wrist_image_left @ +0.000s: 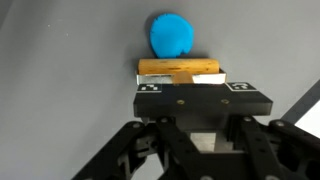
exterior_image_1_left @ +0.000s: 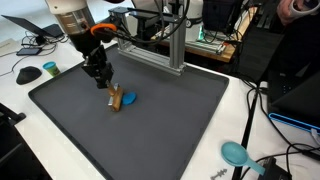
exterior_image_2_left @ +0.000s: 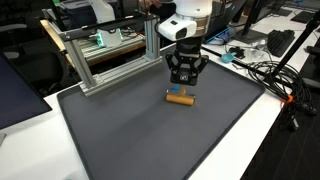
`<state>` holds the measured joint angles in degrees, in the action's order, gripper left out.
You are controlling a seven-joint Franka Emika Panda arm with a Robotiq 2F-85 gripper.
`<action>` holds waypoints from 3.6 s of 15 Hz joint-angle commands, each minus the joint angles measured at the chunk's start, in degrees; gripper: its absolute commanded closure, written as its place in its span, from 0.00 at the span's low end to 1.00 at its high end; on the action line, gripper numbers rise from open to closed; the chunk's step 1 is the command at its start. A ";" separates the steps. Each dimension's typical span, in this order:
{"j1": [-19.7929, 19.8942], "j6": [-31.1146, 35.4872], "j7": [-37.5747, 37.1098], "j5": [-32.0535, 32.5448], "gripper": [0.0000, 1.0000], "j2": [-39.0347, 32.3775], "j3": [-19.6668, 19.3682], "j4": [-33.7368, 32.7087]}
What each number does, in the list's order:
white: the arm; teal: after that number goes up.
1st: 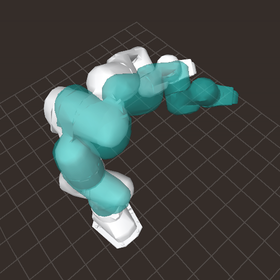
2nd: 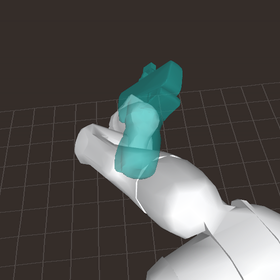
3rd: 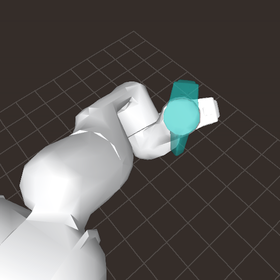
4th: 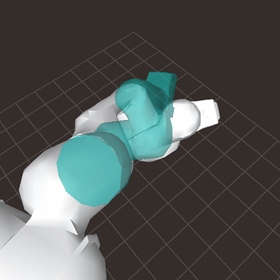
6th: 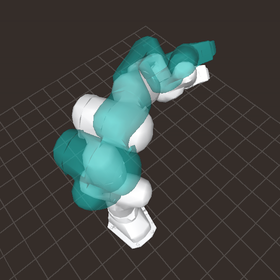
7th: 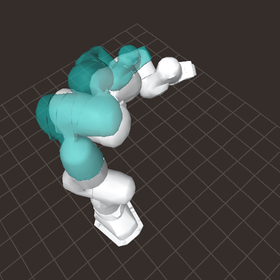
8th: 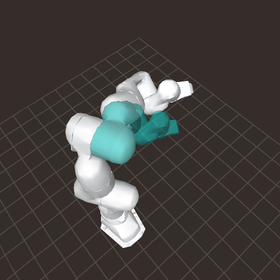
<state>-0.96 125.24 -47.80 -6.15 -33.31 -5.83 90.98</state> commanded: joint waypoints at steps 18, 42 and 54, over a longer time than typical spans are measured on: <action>0.12 -2.27 27.54 2.80 0.78 13.16 1.74 11.24; -1.18 11.89 43.63 8.13 0.78 12.29 5.22 17.91; -0.56 10.77 48.27 7.42 0.78 9.20 5.84 15.68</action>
<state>-2.89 137.73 -2.06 2.42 -22.43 -1.19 108.42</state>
